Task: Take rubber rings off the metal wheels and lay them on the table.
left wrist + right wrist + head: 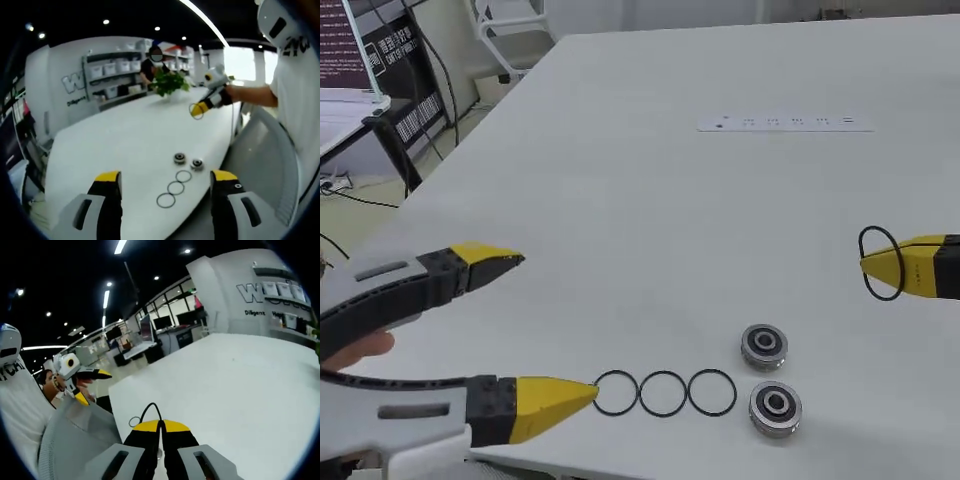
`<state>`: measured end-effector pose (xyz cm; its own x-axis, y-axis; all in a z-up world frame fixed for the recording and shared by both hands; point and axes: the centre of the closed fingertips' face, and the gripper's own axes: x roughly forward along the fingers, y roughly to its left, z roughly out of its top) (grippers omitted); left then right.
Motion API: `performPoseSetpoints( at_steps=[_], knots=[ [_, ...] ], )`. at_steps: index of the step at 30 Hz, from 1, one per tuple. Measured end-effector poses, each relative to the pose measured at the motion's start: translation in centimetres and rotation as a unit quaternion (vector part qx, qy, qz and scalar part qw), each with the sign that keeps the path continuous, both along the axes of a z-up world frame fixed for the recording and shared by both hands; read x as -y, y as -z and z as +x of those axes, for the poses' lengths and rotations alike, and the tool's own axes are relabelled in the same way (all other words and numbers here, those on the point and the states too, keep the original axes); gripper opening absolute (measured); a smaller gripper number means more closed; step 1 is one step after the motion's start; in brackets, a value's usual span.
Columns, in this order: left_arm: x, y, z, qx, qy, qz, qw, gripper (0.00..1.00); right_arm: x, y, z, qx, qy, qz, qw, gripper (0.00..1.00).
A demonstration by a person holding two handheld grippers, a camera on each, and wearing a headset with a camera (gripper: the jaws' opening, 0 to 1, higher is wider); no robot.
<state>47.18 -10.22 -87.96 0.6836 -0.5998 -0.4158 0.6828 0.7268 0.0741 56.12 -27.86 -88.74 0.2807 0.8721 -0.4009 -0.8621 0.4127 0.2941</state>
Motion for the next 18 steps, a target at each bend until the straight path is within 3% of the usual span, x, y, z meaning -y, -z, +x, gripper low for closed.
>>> performPoseSetpoints(
  at_steps=[11, 18],
  knots=[
    [-0.5, 0.7, -0.7, -0.013, -0.019, -0.009, 0.9997, 0.80, -3.3, -1.3, -0.1, 0.029, -0.049, -0.010, 0.9983, 0.00],
    [-0.4, 0.9, -1.1, -0.018, -0.024, -0.014, 0.9995, 0.83, -5.8, -0.7, -1.0, 0.038, -0.092, -0.027, 0.9947, 0.00]
  ],
)
